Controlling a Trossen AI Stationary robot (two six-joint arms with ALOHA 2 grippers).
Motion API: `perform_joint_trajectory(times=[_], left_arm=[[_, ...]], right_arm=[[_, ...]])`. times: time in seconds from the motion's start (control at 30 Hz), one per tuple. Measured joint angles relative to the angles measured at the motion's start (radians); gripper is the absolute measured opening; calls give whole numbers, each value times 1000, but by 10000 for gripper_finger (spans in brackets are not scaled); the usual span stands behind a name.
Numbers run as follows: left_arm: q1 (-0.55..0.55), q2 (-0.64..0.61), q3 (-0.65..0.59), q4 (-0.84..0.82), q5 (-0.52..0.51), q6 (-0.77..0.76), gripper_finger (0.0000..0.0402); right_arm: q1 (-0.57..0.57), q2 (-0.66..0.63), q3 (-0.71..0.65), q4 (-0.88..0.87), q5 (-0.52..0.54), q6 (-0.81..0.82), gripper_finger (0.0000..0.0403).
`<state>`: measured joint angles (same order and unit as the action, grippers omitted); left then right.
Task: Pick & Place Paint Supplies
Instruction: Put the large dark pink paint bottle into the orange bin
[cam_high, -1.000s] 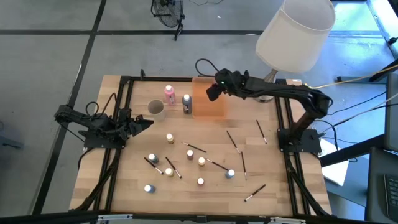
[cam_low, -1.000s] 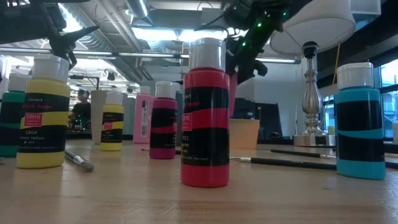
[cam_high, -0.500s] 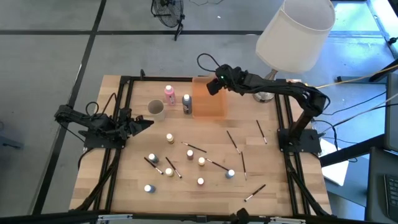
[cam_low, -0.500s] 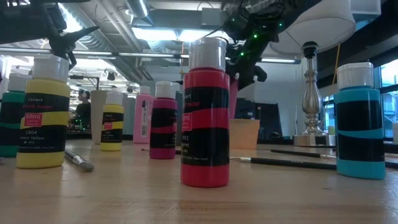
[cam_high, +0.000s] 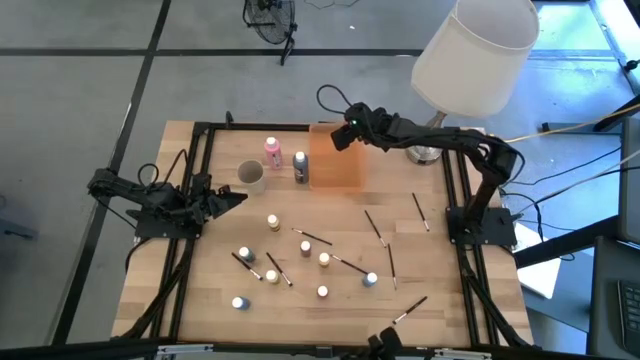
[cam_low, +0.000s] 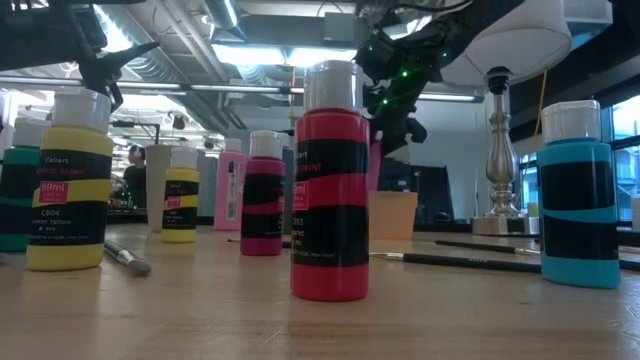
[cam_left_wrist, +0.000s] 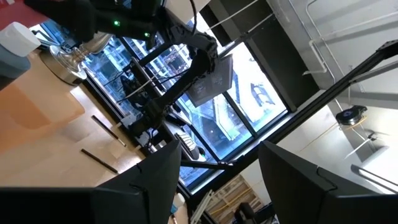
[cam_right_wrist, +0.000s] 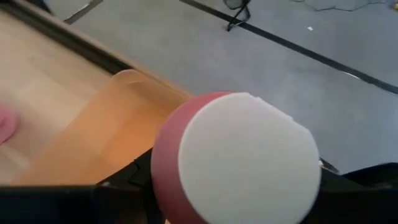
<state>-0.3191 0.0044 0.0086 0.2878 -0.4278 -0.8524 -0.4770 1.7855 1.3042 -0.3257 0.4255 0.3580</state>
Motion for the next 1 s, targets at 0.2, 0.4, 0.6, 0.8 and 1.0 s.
perform_joint_trajectory(times=[0.2, 0.4, 0.6, 0.8, 1.0], left_arm=[[0, 0, 0, 0, 0, 1, 214], [0, 0, 0, 0, 1, 1, 213], [0, 0, 0, 0, 0, 2, 212], [0, 0, 0, -1, 0, 2, 214], [0, 0, 0, -1, 0, 19, 212]], right_arm=[[-21, 3, 0, -12, 0, -5, 201], [-27, 46, 0, -14, -8, -7, 201], [-32, 55, 0, -3, -7, -20, 201], [-55, 62, 0, -2, -4, -28, 201], [-63, 83, 1, -11, -34, -25, 201]])
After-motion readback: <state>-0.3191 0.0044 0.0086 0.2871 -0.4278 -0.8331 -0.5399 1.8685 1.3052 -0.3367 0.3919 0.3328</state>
